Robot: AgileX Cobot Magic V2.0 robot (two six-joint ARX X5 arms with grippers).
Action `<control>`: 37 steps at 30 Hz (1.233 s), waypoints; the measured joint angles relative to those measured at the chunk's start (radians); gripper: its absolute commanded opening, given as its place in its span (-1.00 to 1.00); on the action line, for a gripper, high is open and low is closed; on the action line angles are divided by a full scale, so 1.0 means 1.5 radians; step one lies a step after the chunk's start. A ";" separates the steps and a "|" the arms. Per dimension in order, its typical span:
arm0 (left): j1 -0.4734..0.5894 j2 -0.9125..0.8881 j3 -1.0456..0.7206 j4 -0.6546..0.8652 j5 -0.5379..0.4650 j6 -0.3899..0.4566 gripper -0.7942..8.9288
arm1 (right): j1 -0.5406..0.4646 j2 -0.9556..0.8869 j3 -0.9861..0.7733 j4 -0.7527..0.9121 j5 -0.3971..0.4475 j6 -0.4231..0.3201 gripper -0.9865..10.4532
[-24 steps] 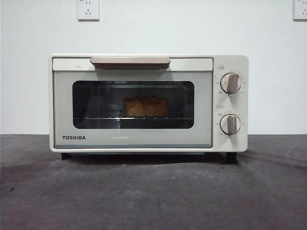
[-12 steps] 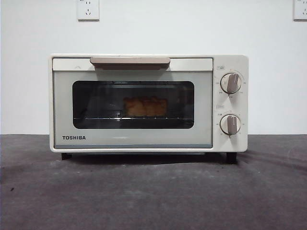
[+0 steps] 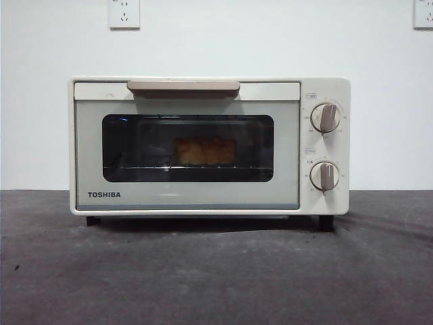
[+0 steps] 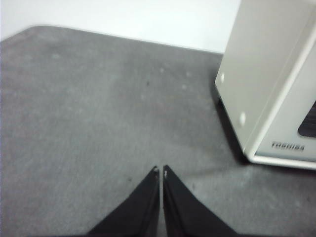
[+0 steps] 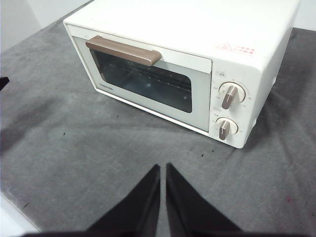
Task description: The left arm flap open the oven, the right arm pick bread and place it into oven, the left arm flap close the oven
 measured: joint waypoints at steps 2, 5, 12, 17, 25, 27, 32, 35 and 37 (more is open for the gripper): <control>0.000 0.000 -0.007 0.019 -0.010 -0.001 -0.80 | 0.000 0.000 0.000 0.000 0.000 0.000 -0.80; -0.001 0.000 -0.012 0.030 -0.027 -0.001 -0.80 | 0.000 0.000 0.000 0.000 0.000 0.000 -0.80; -0.006 0.000 -0.012 0.030 -0.031 -0.001 -0.80 | 0.000 0.000 0.000 0.001 0.000 0.000 -0.80; -0.006 0.000 -0.012 0.030 -0.031 -0.001 -0.80 | 0.000 0.000 0.000 0.001 0.000 0.000 -0.80; -0.006 0.000 -0.012 0.030 -0.031 -0.001 -0.80 | 0.000 0.000 0.000 0.001 0.000 0.000 -0.80; -0.006 0.000 -0.012 0.030 -0.031 -0.001 -0.80 | 0.000 0.000 0.000 0.001 0.000 0.000 -0.80; -0.006 0.000 -0.012 0.030 -0.031 -0.001 -0.80 | -0.041 -0.007 -0.002 0.013 0.006 -0.009 -0.80; -0.006 0.000 -0.012 0.030 -0.031 -0.001 -0.80 | -0.115 -0.020 -0.034 0.077 0.015 -0.018 -0.80; -0.006 0.000 -0.012 0.030 -0.031 -0.001 -0.80 | -0.179 -0.034 -0.084 0.148 0.014 -0.021 -0.80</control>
